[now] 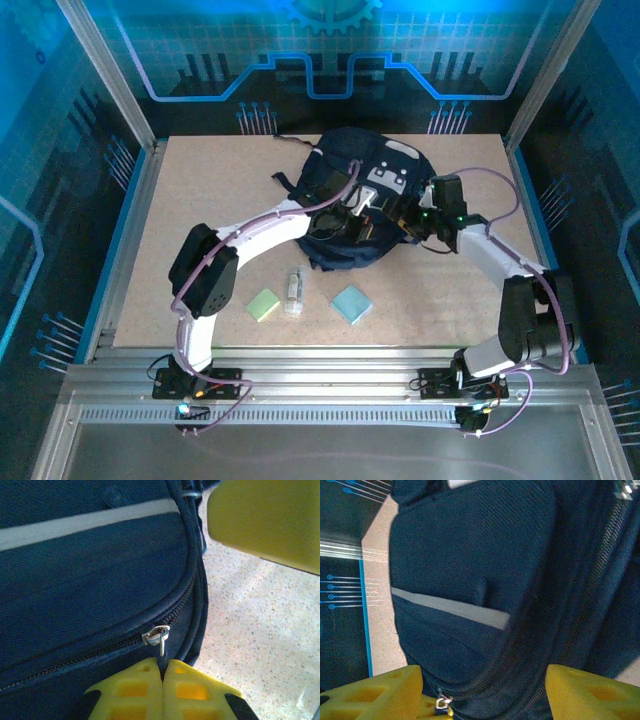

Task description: Pack the student bag

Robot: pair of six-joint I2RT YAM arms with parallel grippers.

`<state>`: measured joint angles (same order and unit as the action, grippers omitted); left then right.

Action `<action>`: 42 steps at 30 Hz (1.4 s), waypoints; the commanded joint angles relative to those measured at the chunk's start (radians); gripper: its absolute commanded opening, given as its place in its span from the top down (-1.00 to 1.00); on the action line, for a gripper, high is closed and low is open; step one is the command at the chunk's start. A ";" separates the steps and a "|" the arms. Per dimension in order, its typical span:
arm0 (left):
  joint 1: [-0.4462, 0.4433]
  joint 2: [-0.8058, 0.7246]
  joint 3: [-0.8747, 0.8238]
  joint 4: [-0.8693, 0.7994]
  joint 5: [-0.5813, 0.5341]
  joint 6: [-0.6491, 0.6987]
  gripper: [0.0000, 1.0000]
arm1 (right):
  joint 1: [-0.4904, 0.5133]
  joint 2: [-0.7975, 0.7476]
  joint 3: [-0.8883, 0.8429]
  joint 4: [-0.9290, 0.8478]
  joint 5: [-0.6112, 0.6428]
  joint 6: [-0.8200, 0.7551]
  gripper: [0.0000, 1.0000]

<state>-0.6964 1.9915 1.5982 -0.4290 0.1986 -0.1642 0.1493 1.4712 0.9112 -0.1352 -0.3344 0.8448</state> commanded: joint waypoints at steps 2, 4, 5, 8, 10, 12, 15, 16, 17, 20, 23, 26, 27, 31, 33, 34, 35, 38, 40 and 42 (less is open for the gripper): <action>-0.029 0.019 0.066 0.019 0.082 -0.015 1.00 | -0.021 0.021 -0.006 0.022 -0.060 0.009 -0.27; -0.039 0.027 0.072 0.015 0.081 -0.017 1.00 | -0.025 0.060 0.002 0.064 -0.083 0.029 -0.17; -0.043 0.029 0.069 0.017 0.081 -0.019 1.00 | -0.028 0.083 0.005 0.086 -0.081 0.043 -0.06; -0.049 0.023 0.049 0.027 0.081 -0.026 1.00 | -0.031 0.142 -0.009 0.197 -0.109 0.105 0.39; -0.048 0.014 0.032 0.031 0.058 -0.027 1.00 | -0.030 0.164 -0.016 0.242 -0.117 0.128 0.85; -0.046 -0.004 -0.001 0.034 -0.004 -0.020 1.00 | -0.034 0.159 -0.024 0.256 -0.096 0.122 1.00; -0.027 -0.042 -0.067 0.022 -0.144 -0.003 1.00 | -0.045 0.133 -0.020 0.220 -0.070 0.075 1.00; -0.011 -0.053 -0.090 0.022 -0.153 -0.004 1.00 | -0.053 0.126 -0.014 0.205 -0.071 0.058 1.00; 0.011 -0.060 -0.114 0.023 -0.150 -0.010 1.00 | -0.059 0.123 -0.011 0.199 -0.076 0.046 1.00; 0.083 -0.086 -0.186 0.036 -0.149 -0.033 1.00 | -0.090 0.117 -0.008 0.198 -0.110 0.038 1.00; 0.154 -0.127 -0.262 0.058 -0.165 -0.039 1.00 | -0.108 0.117 0.010 0.165 -0.130 0.020 1.00; 0.239 -0.174 -0.326 0.070 -0.201 -0.027 1.00 | -0.112 0.123 0.048 0.101 -0.121 -0.029 1.00; 0.262 -0.183 -0.336 0.069 -0.208 -0.026 1.00 | -0.114 0.128 0.058 0.087 -0.122 -0.042 1.00; 0.298 -0.231 -0.339 0.039 -0.252 0.002 1.00 | -0.123 0.194 0.120 0.086 -0.130 -0.058 1.00; 0.290 -0.258 -0.355 0.063 -0.208 -0.015 1.00 | -0.135 0.238 0.153 0.131 -0.137 -0.028 1.00; 0.282 -0.272 -0.372 0.086 -0.179 -0.033 1.00 | -0.142 0.264 0.178 0.155 -0.138 -0.012 1.00; 0.271 -0.289 -0.391 0.115 -0.147 -0.056 1.00 | -0.148 0.291 0.212 0.163 -0.126 -0.002 1.00; 0.219 -0.330 -0.431 0.178 -0.101 -0.114 1.00 | -0.157 0.382 0.343 0.116 -0.086 -0.013 1.00; 0.170 -0.337 -0.435 0.199 -0.100 -0.123 1.00 | -0.163 0.429 0.414 0.089 -0.088 -0.014 1.00; 0.137 -0.322 -0.416 0.204 -0.095 -0.128 1.00 | -0.163 0.456 0.457 0.080 -0.089 -0.010 0.85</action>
<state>-0.5110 1.7138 1.1801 -0.2218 0.0639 -0.2543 0.0319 1.8984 1.2823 -0.0975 -0.5278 0.8330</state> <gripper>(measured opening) 0.049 0.068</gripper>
